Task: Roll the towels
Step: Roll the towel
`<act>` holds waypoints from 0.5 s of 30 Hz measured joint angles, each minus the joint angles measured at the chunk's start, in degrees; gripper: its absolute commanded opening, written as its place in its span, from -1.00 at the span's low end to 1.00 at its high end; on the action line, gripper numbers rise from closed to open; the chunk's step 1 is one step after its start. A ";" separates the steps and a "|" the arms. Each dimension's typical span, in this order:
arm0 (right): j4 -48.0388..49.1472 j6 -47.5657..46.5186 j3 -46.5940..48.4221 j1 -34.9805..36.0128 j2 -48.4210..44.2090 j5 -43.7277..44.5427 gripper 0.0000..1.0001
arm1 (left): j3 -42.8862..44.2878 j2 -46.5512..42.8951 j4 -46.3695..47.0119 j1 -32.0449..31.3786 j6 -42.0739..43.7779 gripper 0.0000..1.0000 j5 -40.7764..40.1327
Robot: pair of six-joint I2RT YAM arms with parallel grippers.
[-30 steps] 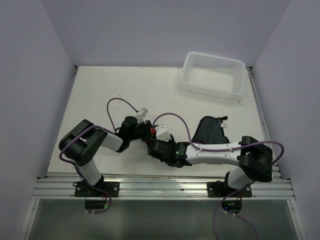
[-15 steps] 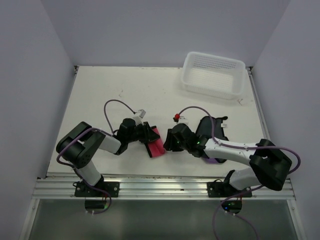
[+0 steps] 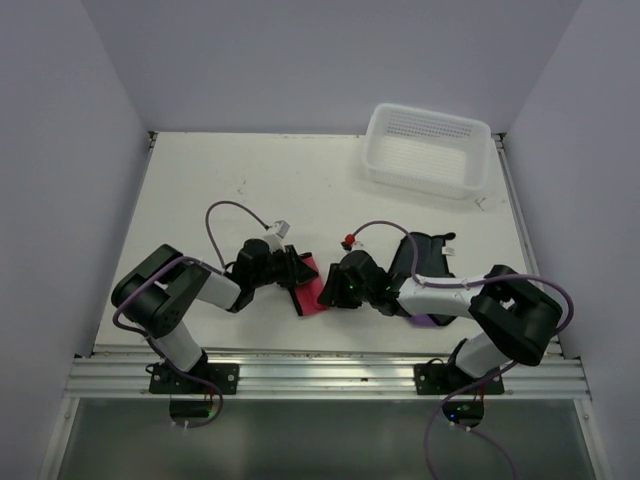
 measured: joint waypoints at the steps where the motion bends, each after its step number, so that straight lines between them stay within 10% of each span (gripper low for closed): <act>1: 0.33 0.13 0.00 0.00 0.35 -0.15 -0.20 | -0.11 -0.02 0.13 0.00 0.00 -0.49 -0.07; 6: 2.21 0.76 0.00 0.00 1.90 -1.27 -0.34 | -0.94 -0.44 0.66 0.00 -0.02 -0.53 -0.61; 11: 4.76 1.81 -1.05 0.00 2.32 -1.95 -1.00 | -1.68 -0.68 1.44 0.00 -0.09 -0.54 -1.03; 15: 6.25 2.21 -1.62 0.00 2.67 -2.54 -1.00 | -1.51 -1.25 0.31 0.00 0.00 -0.54 -1.25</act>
